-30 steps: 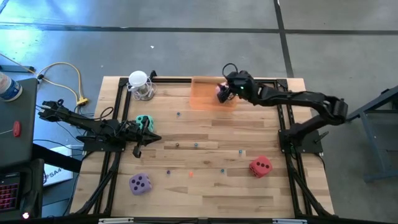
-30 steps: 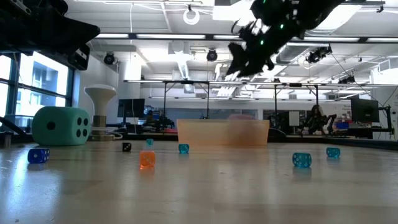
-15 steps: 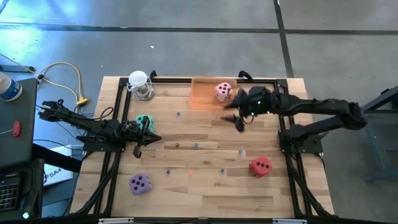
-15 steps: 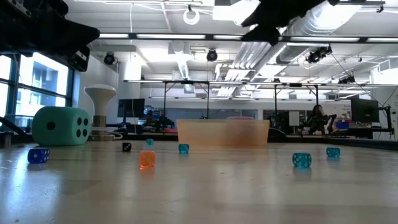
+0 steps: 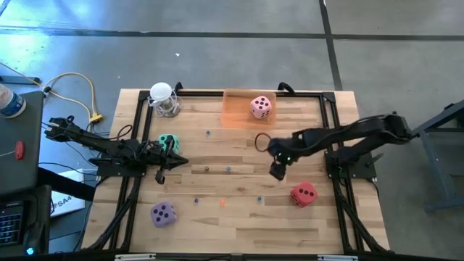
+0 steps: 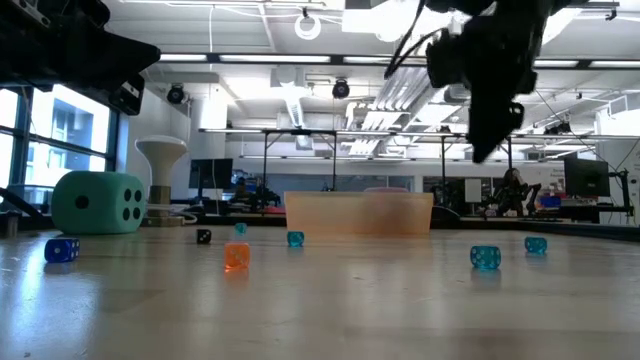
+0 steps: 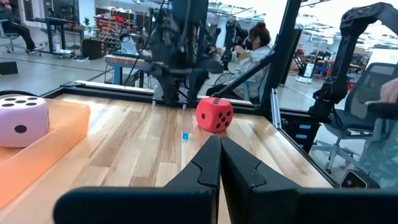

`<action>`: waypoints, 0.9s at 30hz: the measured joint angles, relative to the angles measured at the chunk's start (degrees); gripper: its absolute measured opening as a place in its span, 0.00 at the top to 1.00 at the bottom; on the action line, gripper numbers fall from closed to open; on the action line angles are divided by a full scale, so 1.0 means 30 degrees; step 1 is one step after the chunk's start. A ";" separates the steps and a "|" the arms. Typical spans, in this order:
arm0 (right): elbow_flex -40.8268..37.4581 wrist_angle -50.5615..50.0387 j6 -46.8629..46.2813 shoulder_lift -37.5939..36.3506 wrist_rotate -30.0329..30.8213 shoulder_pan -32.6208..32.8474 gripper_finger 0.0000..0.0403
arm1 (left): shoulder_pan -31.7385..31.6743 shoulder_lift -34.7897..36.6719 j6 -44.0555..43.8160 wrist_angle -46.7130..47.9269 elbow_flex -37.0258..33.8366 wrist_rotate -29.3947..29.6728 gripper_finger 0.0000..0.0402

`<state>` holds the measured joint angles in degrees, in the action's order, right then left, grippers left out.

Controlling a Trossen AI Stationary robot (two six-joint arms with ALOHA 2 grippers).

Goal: Pick & Place Dice
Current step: Put the blue die into the orange bin

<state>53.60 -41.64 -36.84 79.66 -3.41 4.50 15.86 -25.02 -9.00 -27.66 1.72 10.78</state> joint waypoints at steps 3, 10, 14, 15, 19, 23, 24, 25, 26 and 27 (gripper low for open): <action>0.0000 -0.0781 -0.0340 0.1360 0.0001 0.0646 0.40 | 0.0000 0.0000 -0.0007 0.0000 -0.0007 -0.0007 1.00; 0.0000 -0.1614 -0.1614 0.4105 -0.0025 0.1288 0.44 | 0.0000 0.0000 -0.0604 0.0000 -0.0007 -0.0007 1.00; 0.0000 -0.1643 -0.2214 0.4990 -0.0847 0.1252 0.49 | 0.0000 0.0000 -0.0758 -0.0003 -0.0003 -0.0007 1.00; 0.0000 -0.1636 -0.2216 0.5122 -0.0936 0.1252 0.50 | 0.0000 0.0000 -0.0831 -0.0007 -0.0004 -0.0007 1.00; 0.0000 -0.1557 -0.1758 0.5615 -0.0768 0.1257 0.55 | 0.0000 0.0000 -0.0889 -0.0007 0.0000 -0.0007 1.00; 0.0000 -0.1083 -0.1675 0.5835 -0.0182 0.1252 0.58 | 0.0000 0.0000 -0.1114 -0.0007 -0.0007 -0.0007 1.00; 0.0000 -0.0933 -0.1662 0.5835 -0.0087 0.1252 0.58 | 0.0000 0.0000 -0.1117 -0.0007 -0.0004 -0.0007 1.00; 0.0000 -0.0720 -0.1655 0.5828 -0.0043 0.1252 0.59 | 0.0000 0.0000 -0.1121 -0.0007 0.0000 -0.0007 1.00; 0.0000 -0.0523 -0.1647 0.5828 -0.0059 0.1245 0.59 | 0.0000 0.0000 -0.1121 -0.0007 -0.0006 -0.0007 1.00; 0.0000 -0.0412 -0.1647 0.5828 -0.0170 0.1244 0.59 | 0.0000 0.0000 -0.1122 -0.0007 -0.0001 -0.0007 1.00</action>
<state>53.60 -42.87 -41.78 97.14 -3.92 8.23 15.86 -25.02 -12.36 -27.68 1.71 10.76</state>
